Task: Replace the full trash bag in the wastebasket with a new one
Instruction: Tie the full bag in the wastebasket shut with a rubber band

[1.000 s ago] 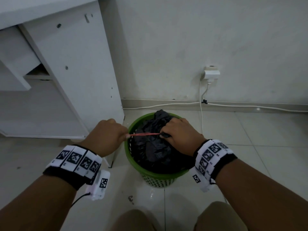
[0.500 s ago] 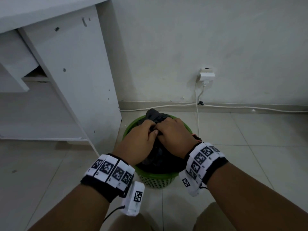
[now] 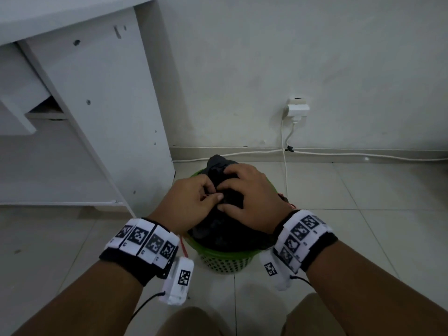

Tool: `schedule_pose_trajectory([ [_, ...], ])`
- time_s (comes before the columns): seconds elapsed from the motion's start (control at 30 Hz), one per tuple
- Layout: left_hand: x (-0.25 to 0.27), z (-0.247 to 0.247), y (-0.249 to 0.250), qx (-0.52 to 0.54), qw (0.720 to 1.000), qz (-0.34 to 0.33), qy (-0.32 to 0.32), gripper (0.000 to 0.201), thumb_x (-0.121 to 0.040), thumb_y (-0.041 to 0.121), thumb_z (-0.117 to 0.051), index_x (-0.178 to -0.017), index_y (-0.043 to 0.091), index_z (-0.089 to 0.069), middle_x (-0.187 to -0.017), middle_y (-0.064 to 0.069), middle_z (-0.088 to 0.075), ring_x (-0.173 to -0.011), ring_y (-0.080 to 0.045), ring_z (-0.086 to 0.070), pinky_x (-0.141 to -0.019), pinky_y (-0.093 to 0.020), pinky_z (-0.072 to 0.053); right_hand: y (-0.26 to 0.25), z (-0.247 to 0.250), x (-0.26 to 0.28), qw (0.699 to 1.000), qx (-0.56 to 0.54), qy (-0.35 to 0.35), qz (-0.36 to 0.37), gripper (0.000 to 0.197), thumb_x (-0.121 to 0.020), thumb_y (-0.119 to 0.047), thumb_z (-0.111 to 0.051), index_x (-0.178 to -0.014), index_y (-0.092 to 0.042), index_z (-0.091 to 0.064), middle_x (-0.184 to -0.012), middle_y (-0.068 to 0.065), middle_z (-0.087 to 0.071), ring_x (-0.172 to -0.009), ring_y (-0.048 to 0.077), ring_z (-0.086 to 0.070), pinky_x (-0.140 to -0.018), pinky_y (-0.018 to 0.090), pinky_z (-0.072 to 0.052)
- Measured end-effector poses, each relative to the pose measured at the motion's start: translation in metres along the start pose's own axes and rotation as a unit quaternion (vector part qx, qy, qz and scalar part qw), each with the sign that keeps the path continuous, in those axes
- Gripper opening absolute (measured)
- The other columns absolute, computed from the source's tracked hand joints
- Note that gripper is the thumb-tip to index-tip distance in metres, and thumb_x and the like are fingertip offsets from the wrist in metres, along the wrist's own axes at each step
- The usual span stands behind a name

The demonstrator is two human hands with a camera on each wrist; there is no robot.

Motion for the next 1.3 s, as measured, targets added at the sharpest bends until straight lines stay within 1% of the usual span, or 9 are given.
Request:
schedule_pose_trajectory([
  [0.17, 0.004, 0.011, -0.006, 0.041, 0.999, -0.003, 0.014, 0.008, -0.086, 0.027, -0.076, -0.085, 0.025, -0.068, -0.079, 0.012, -0.071, -0.075, 0.002, -0.067, -0.073, -0.020, -0.052, 0.030, 0.022, 0.021, 0.985, -0.104, -0.055, -0.127, 0.080, -0.074, -0.067, -0.065, -0.139, -0.026, -0.046, -0.140, -0.003, -0.047, -0.129, 0.015, -0.045, -0.109, 0.036, -0.038],
  [0.33, 0.006, 0.008, -0.009, 0.044, 0.999, 0.006, 0.024, 0.009, -0.086, 0.026, -0.076, -0.085, 0.027, -0.067, -0.080, 0.014, -0.068, -0.083, 0.000, -0.066, -0.084, -0.023, -0.055, 0.043, 0.021, 0.032, 0.978, -0.041, -0.149, -0.141, 0.046, -0.084, -0.043, -0.072, -0.125, -0.024, -0.065, -0.118, -0.005, -0.069, -0.107, 0.010, -0.065, -0.094, 0.027, -0.051],
  [0.47, 0.008, 0.007, -0.008, 0.019, 0.999, -0.015, 0.037, 0.012, -0.087, 0.022, -0.075, -0.088, 0.024, -0.063, -0.067, 0.018, -0.056, -0.066, 0.013, -0.057, -0.068, -0.003, -0.041, 0.043, 0.018, 0.028, 0.987, -0.034, -0.116, -0.104, 0.020, -0.089, -0.032, -0.068, -0.107, -0.025, -0.075, -0.103, -0.008, -0.073, -0.095, 0.007, -0.064, -0.087, 0.028, -0.052],
  [0.63, 0.003, 0.015, -0.017, -0.116, 0.992, -0.001, 0.043, 0.022, -0.088, 0.041, -0.069, -0.085, 0.020, -0.065, -0.066, 0.006, -0.061, -0.065, -0.011, -0.060, -0.065, -0.032, -0.051, 0.038, 0.029, 0.020, 0.994, -0.031, -0.082, -0.059, 0.016, -0.094, -0.032, -0.064, -0.099, -0.023, -0.076, -0.090, -0.007, -0.070, -0.084, 0.008, -0.061, -0.076, 0.027, -0.049],
  [0.77, -0.003, 0.014, -0.012, -0.249, 0.967, 0.050, -0.029, 0.046, -0.094, 0.047, -0.058, -0.060, 0.018, -0.047, -0.063, -0.002, -0.055, -0.067, -0.023, -0.060, -0.059, -0.033, -0.047, 0.023, 0.042, 0.015, 0.991, -0.103, -0.058, -0.063, 0.015, -0.092, -0.031, -0.067, -0.100, -0.025, -0.079, -0.086, -0.014, -0.073, -0.080, 0.000, -0.064, -0.069, 0.009, -0.043],
  [0.97, -0.021, 0.010, 0.006, -0.026, 0.980, 0.195, -0.037, 0.045, -0.095, 0.030, -0.059, -0.061, 0.001, -0.059, -0.055, -0.006, -0.060, -0.055, -0.022, -0.053, -0.054, -0.031, -0.035, -0.017, 0.030, 0.010, 0.998, -0.001, -0.066, 0.010, 0.042, -0.097, -0.046, -0.043, -0.095, -0.020, -0.076, -0.087, -0.004, -0.074, -0.079, 0.014, -0.065, -0.072, 0.033, -0.052],
  [1.07, -0.021, 0.006, 0.031, 0.315, 0.898, 0.307, -0.009, 0.024, -0.097, 0.024, -0.059, -0.087, 0.003, -0.067, -0.070, -0.005, -0.075, -0.038, -0.012, -0.034, -0.039, -0.020, -0.024, -0.029, 0.006, 0.013, 0.987, 0.129, -0.091, 0.019, 0.045, -0.099, -0.044, -0.033, -0.089, -0.020, -0.069, -0.082, 0.002, -0.070, -0.073, 0.024, -0.066, -0.062, 0.039, -0.053],
  [1.13, -0.019, 0.000, 0.040, 0.385, 0.876, 0.289, -0.016, 0.023, -0.101, 0.024, -0.055, -0.095, 0.004, -0.065, -0.089, -0.010, -0.079, -0.037, -0.009, -0.028, -0.039, -0.018, -0.020, -0.034, -0.003, 0.014, 0.987, 0.123, -0.103, 0.015, 0.037, -0.101, -0.039, -0.038, -0.090, -0.018, -0.067, -0.083, 0.003, -0.069, -0.073, 0.026, -0.065, -0.058, 0.036, -0.048],
  [1.3, -0.004, -0.008, 0.036, 0.269, 0.951, 0.137, -0.069, 0.043, -0.104, 0.043, -0.044, -0.091, 0.020, -0.077, -0.083, 0.009, -0.077, -0.076, -0.007, -0.070, -0.076, -0.028, -0.052, -0.041, 0.027, 0.004, 0.990, -0.062, -0.125, -0.015, 0.026, -0.099, -0.018, -0.053, -0.085, -0.003, -0.069, -0.082, 0.012, -0.070, -0.071, 0.022, -0.059, -0.062, 0.028, -0.036],
])
Point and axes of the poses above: each hand's wrist, its own x-axis away from the middle knuckle, its own z-axis out of the back of the hand, y = z × x, the point moved 1 cm from there along -x, towards the middle knuckle
